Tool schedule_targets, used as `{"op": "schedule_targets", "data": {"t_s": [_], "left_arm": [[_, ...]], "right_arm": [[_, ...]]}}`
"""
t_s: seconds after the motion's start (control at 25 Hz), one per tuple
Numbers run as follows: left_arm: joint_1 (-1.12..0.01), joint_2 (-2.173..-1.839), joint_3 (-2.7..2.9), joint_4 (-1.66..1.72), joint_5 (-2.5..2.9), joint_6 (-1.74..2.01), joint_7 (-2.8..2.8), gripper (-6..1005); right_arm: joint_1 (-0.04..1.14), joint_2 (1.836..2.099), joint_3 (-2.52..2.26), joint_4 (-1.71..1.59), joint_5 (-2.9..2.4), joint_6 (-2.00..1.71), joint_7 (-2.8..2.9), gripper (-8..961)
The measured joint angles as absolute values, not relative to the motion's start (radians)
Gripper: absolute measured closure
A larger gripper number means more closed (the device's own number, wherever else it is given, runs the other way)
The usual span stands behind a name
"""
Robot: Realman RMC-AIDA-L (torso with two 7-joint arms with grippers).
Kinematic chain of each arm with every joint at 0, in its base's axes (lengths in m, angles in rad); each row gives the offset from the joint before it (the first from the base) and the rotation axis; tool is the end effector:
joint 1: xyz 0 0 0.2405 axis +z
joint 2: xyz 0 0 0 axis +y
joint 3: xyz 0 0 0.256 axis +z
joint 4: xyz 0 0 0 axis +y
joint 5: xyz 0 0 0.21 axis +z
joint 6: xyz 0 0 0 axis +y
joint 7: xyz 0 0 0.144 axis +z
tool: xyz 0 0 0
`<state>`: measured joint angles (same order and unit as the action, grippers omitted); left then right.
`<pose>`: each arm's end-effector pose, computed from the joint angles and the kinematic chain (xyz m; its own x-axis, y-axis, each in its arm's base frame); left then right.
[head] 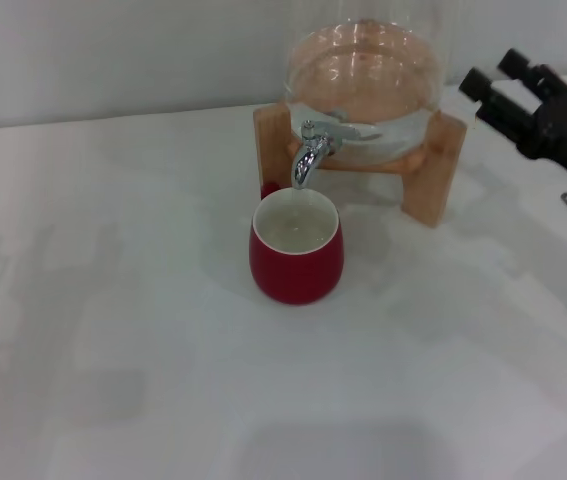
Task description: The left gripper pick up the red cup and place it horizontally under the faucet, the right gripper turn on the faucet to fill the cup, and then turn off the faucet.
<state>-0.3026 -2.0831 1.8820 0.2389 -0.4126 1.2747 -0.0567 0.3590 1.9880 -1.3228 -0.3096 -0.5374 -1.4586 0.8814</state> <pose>-0.3336 0.3036 0.0068 0.7651 -0.1735 0.6201 0.6141 -0.0932 -0.7837 0.2921 0.3214 0.0415 0.4097 0.0675 -0.9097 -0.7106 -0.6016 -0.3647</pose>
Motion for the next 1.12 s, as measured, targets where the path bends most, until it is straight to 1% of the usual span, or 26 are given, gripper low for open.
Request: {"op": "schedule_targets", "data": {"t_s": [0.48,0.56,0.72,1.12], "left_arm": [[-0.316,-2.082,1.881,0.234,-0.464,1.275,-0.055,130],[-0.316,-2.082,1.881,0.235,-0.475,1.275,-0.055,130],[-0.318,-2.082,1.881,0.232,-0.509,1.275,-0.037,130],[-0.338,-2.083,1.881,0.232,-0.595,1.277,0.0,130]], "right_arm": [[0.378,1.98,-1.139,-0.322,-0.537,-1.32,0.83,126],[0.379,1.985,-1.115,-0.337,-0.535,-1.292,0.812,126],[0.382,2.005,-1.062,-0.36,-0.531,-1.245,0.75,126],[0.412,2.013,-0.946,-0.351,-0.529,-1.186,0.651,126]]}}
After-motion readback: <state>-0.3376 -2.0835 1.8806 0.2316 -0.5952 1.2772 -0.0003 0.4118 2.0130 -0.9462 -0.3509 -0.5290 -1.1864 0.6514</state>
